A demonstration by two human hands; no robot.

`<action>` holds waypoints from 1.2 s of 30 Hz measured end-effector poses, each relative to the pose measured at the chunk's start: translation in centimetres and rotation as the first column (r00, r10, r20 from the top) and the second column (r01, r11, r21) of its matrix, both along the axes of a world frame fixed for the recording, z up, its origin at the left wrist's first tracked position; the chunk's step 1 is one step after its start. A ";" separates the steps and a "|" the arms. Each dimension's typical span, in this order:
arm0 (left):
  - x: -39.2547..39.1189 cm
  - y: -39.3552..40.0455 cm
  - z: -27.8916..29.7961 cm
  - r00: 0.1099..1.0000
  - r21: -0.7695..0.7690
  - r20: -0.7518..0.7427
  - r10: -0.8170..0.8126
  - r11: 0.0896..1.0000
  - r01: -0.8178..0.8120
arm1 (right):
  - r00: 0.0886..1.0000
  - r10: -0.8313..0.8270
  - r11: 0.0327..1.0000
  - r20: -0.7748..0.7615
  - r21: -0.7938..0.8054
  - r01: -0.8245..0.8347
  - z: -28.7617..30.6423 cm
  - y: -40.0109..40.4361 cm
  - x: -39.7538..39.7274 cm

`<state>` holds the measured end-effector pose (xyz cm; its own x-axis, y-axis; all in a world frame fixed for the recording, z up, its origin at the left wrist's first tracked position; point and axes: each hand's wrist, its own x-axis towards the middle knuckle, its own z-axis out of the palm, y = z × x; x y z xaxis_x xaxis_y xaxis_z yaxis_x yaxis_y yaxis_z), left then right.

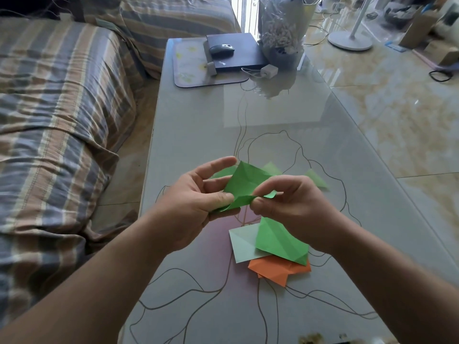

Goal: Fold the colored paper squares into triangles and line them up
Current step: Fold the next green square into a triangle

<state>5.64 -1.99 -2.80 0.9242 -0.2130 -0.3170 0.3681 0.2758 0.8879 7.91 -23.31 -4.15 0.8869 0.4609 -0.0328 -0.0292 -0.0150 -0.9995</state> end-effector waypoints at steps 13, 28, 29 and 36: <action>-0.1 -1.5 -0.5 0.987 -0.129 -0.060 0.151 0.979 -0.158 | 0.931 -0.307 0.950 -0.198 -0.004 0.312 -0.6 0.9 0.3; -0.6 -2.6 -1.7 0.946 -0.071 0.053 0.319 0.947 -0.315 | 0.924 -0.316 0.942 -0.216 0.048 0.333 -0.1 1.2 -0.2; -0.5 -2.4 -1.6 0.946 -0.084 0.066 0.318 0.946 -0.313 | 0.928 -0.304 0.947 -0.216 0.037 0.319 0.0 1.1 -0.1; -0.6 -1.4 -1.1 0.943 0.127 0.276 0.186 0.965 -0.228 | 0.984 -0.175 0.971 0.026 -0.161 0.177 0.7 0.0 0.6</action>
<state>5.02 -3.34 -3.90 0.9969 0.0246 -0.0744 0.0690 0.1724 0.9826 8.53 -23.30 -3.46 0.9542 0.2872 -0.0836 -0.0343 -0.1726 -0.9844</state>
